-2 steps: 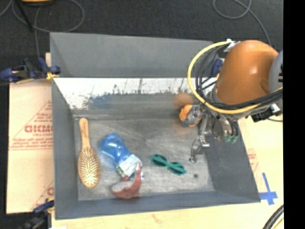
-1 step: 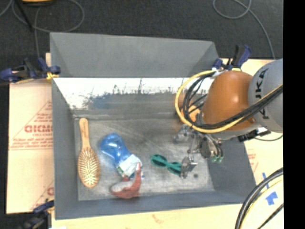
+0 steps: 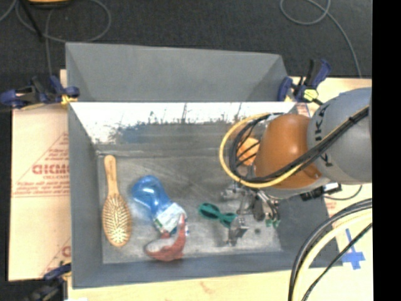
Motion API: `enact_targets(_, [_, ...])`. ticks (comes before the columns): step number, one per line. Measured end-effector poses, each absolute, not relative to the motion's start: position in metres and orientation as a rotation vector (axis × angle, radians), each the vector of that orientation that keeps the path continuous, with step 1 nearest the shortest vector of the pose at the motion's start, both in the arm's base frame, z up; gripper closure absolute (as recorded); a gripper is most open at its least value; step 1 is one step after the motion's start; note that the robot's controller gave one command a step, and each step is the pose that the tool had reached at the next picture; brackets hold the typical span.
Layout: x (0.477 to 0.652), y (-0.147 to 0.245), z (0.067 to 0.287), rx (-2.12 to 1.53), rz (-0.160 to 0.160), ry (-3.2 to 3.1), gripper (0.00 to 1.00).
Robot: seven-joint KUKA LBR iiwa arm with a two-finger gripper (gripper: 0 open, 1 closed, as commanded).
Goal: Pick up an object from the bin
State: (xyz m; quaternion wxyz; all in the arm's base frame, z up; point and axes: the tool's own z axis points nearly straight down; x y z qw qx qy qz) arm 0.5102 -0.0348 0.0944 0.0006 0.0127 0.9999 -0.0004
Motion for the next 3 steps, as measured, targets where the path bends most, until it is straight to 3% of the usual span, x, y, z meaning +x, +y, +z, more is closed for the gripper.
enact_targets(1, [0.508,-0.03,0.131,0.119,0.002,3.139,0.0])
enact_targets(2, [0.503,-0.021,0.092,0.099,-0.003,3.133,0.0])
enact_targets(3, [0.489,-0.024,0.073,0.507,0.004,3.097,1.0])
